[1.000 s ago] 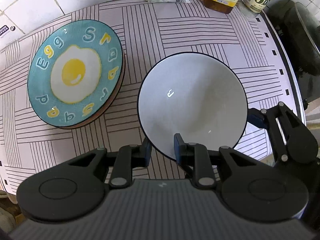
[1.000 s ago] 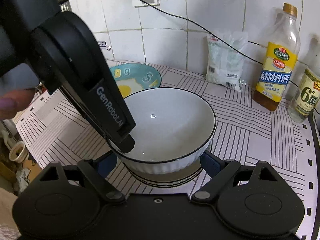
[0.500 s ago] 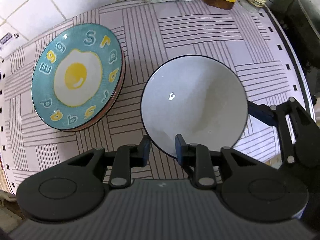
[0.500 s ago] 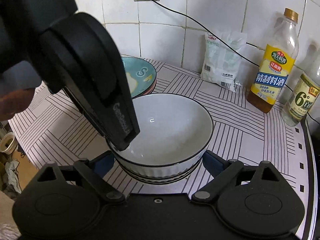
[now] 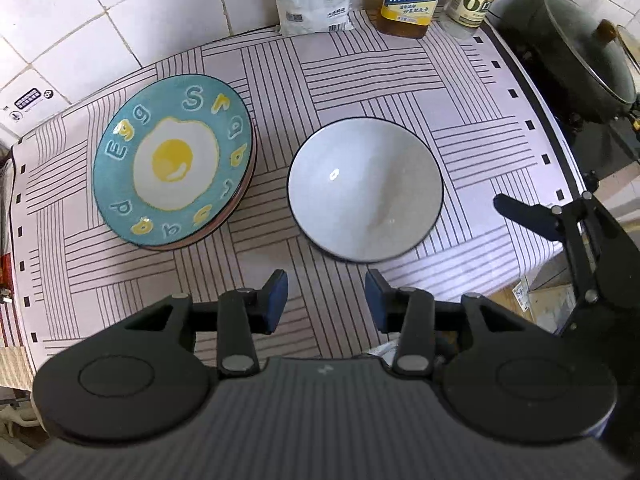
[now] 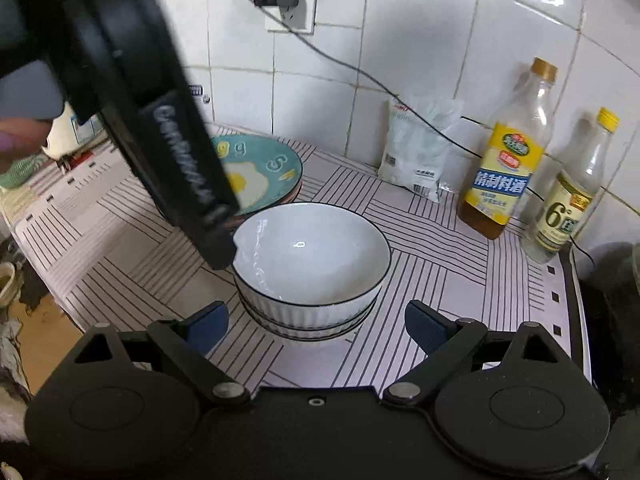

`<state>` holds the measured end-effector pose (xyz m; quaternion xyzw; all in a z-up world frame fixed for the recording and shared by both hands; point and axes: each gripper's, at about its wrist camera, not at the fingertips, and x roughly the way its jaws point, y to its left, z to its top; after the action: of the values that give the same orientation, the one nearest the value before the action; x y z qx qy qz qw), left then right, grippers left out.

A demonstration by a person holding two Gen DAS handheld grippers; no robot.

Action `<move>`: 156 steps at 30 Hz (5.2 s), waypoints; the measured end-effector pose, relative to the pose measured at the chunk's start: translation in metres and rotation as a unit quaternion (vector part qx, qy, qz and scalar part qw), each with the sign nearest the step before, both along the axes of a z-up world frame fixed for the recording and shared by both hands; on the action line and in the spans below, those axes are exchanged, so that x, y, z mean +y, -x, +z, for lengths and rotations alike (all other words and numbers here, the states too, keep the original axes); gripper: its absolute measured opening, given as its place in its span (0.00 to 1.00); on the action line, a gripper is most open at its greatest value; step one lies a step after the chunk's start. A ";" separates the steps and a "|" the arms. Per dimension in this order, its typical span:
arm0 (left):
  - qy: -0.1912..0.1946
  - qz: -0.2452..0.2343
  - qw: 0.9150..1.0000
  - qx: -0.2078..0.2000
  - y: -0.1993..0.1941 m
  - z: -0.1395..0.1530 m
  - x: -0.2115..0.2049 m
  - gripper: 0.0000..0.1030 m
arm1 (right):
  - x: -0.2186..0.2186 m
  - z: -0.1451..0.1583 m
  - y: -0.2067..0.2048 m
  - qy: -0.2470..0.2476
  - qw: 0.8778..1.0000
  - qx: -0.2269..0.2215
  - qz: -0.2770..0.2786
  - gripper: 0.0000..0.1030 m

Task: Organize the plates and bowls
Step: 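Open both grippers and pull them back from the bowl stack, then grip the rim of the three-bowl stack with both grippers, then lift the bowl stack and carry it over the egg plate stack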

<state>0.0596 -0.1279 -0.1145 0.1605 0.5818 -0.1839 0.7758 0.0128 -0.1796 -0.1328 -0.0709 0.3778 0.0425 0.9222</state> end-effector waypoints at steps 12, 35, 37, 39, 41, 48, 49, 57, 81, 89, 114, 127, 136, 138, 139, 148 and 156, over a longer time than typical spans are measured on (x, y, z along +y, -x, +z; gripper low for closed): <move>-0.028 -0.018 0.999 -0.032 0.030 0.001 0.016 0.44 | -0.009 -0.006 0.042 -0.023 0.999 -0.028 -0.015 0.94; 0.210 0.085 0.973 -0.038 0.000 -0.024 0.082 0.67 | -0.013 -0.078 0.018 -0.051 0.998 -0.039 -0.023 0.94; 0.223 0.101 0.969 -0.041 -0.009 -0.028 0.091 0.67 | -0.014 -0.086 0.012 -0.067 0.997 -0.036 -0.030 0.94; 0.213 0.100 0.971 -0.045 -0.016 -0.036 0.092 0.67 | -0.014 -0.094 0.004 -0.075 0.996 -0.032 -0.031 0.94; 0.205 0.098 0.973 -0.045 -0.023 -0.047 0.090 0.67 | -0.012 -0.099 -0.003 -0.070 0.997 -0.032 -0.029 0.94; 0.189 0.080 0.977 -0.063 -0.037 -0.083 0.063 0.67 | -0.008 -0.111 -0.027 -0.089 0.994 -0.051 -0.035 0.94; 0.189 0.076 0.977 -0.068 -0.038 -0.085 0.059 0.67 | -0.008 -0.111 -0.031 -0.088 0.994 -0.054 -0.036 0.94; 0.200 0.116 0.971 -0.056 -0.051 -0.108 0.051 0.57 | -0.004 -0.112 -0.049 -0.078 0.995 -0.056 -0.020 0.98; 0.245 0.080 0.965 -0.056 -0.049 -0.115 0.047 0.43 | -0.005 -0.115 -0.055 -0.085 0.995 -0.053 0.001 1.00; 0.252 0.071 0.963 -0.065 -0.037 -0.105 0.067 0.43 | 0.006 -0.110 -0.049 -0.080 0.995 -0.065 0.009 1.00; 0.215 0.124 0.959 -0.140 -0.082 -0.032 0.173 0.47 | 0.089 -0.054 -0.146 -0.100 0.981 -0.106 0.128 1.00; 0.198 0.132 0.963 -0.124 -0.125 -0.060 0.170 0.49 | 0.096 -0.078 -0.195 -0.096 0.984 -0.069 0.132 1.00; 0.195 0.146 0.963 -0.114 -0.137 -0.072 0.172 0.50 | 0.099 -0.083 -0.224 -0.094 0.986 -0.044 0.132 1.00; 0.200 0.154 0.962 -0.107 -0.141 -0.075 0.173 0.50 | 0.100 -0.084 -0.230 -0.090 0.987 -0.038 0.131 1.00; 0.201 0.156 0.962 -0.103 -0.144 -0.077 0.174 0.50 | 0.099 -0.085 -0.234 -0.088 0.987 -0.036 0.131 1.00; 0.198 0.161 0.961 -0.105 -0.148 -0.079 0.173 0.50 | 0.097 -0.087 -0.243 -0.090 0.988 -0.026 0.124 1.00; 0.183 0.159 0.962 -0.125 -0.141 -0.076 0.167 0.50 | 0.106 -0.094 -0.226 -0.081 0.991 -0.024 0.109 1.00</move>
<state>0.2008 0.0395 -0.1906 -0.0565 0.4549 -0.1399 0.8776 0.2392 -0.0737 -0.2270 -0.0379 0.3406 0.1711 0.9237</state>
